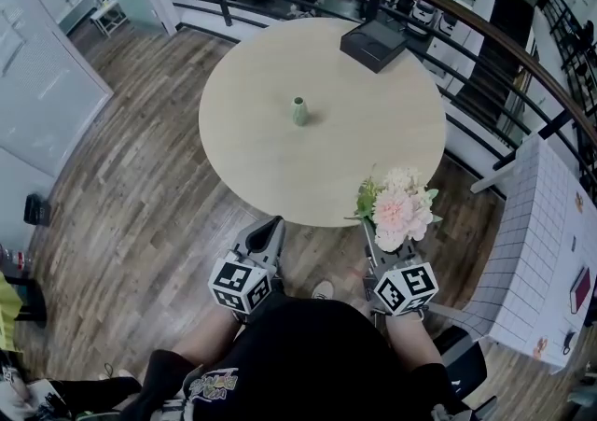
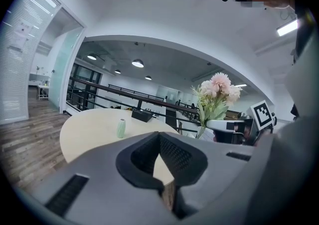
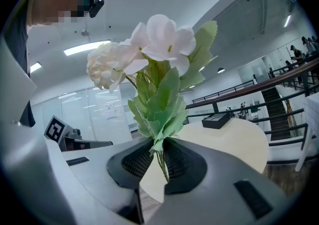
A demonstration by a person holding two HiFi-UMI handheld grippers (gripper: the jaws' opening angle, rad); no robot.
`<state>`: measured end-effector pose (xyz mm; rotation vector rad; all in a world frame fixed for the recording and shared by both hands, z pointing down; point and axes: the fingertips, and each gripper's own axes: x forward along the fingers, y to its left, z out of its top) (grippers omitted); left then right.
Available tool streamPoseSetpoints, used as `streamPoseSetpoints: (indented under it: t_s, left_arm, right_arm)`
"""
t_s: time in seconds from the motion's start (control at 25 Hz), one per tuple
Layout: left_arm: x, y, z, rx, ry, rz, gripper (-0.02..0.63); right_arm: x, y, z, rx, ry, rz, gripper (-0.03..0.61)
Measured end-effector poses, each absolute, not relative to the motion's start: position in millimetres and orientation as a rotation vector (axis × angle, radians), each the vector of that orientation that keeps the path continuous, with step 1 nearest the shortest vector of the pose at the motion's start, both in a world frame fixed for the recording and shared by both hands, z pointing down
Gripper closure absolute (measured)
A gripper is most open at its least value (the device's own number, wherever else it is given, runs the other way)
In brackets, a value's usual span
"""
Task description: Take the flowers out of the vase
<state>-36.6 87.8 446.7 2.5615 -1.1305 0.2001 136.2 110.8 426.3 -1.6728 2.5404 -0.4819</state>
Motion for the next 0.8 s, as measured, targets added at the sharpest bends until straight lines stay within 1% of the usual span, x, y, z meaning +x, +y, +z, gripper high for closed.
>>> streamPoseSetpoints:
  t_s: [0.8]
  left_arm:
    - [-35.5,94.1,442.3,2.572,-1.118,0.208,0.607]
  right_arm:
    - [135.0,115.4,422.7,-1.671,2.551,-0.476,0.509]
